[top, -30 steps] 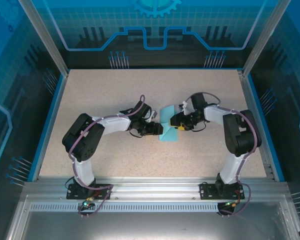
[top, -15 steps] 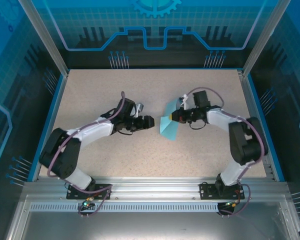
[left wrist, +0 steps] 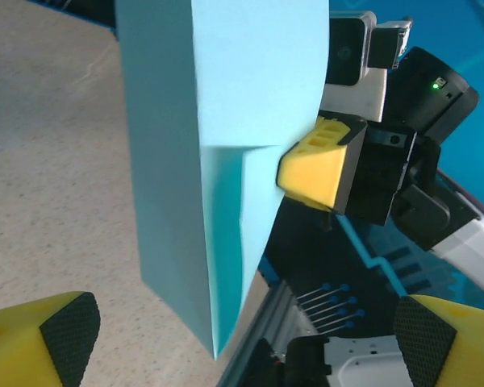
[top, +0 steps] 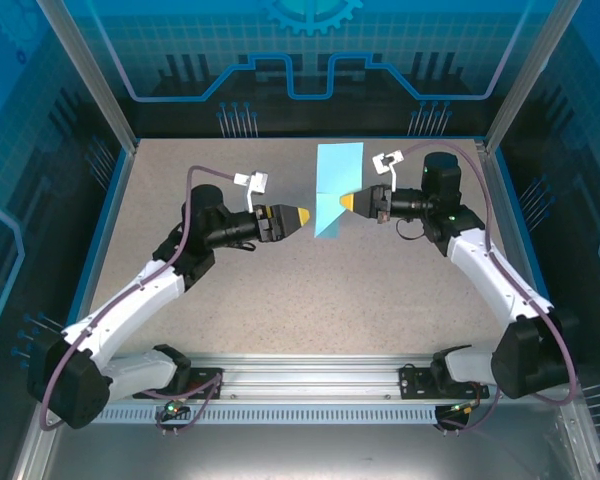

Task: Fold a paper plane with a square sheet of paper (fold left side to right side)
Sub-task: Turn over the paper at the center of the table.

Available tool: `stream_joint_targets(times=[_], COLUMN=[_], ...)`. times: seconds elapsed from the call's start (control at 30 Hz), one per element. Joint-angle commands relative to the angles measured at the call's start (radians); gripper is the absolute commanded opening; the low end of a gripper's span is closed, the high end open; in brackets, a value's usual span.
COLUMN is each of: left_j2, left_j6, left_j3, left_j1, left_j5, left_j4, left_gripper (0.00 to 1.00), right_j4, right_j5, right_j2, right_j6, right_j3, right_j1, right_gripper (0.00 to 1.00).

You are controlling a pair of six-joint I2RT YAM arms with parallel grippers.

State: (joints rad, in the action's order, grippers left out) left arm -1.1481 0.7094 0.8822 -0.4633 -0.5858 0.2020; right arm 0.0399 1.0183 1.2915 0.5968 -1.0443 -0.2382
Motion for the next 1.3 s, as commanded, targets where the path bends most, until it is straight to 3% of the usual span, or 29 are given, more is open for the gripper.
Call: stream_joint_targets(times=[0.0, 0.2, 0.5, 0.63, 0.87, 1.0, 1.13, 1.27], left_j2=[0.006, -0.019, 0.001, 0.011, 0.019, 0.027, 0.031, -0.014], left_j6=[0.022, 0.015, 0.012, 0.006, -0.007, -0.042, -0.145, -0.284], left_j3=[0.033, 0.063, 0.052, 0.044, 0.044, 0.050, 0.078, 0.161], left_j1=[-0.013, -0.052, -0.061, -0.060, -0.061, -0.062, -0.078, -0.147], left_j5=[-0.060, -0.074, -0.061, -0.046, -0.030, 0.007, 0.124, 0.417], left_j4=[0.055, 0.057, 0.062, 0.052, 0.026, -0.042, -0.222, -0.534], left_gripper=[0.97, 0.88, 0.46, 0.32, 0.18, 0.15, 0.10, 0.04], right_j4=[0.043, 0.053, 0.026, -0.004, -0.076, -0.172, -0.391, -0.722], right_j5=[0.047, 0.038, 0.009, -0.001, -0.021, -0.053, -0.163, -0.515], right_j2=[-0.033, -0.036, -0.031, -0.030, -0.030, -0.044, -0.061, -0.036], right_j6=[0.058, 0.074, 0.071, 0.056, 0.025, -0.031, -0.147, -0.276], right_j3=[-0.044, -0.081, -0.086, -0.091, -0.101, -0.116, -0.142, -0.182], right_j1=[-0.047, -0.115, -0.127, -0.126, -0.117, -0.097, -0.044, 0.000], right_gripper=[0.05, 0.05, 0.07, 0.08, 0.12, 0.24, 0.42, 0.50])
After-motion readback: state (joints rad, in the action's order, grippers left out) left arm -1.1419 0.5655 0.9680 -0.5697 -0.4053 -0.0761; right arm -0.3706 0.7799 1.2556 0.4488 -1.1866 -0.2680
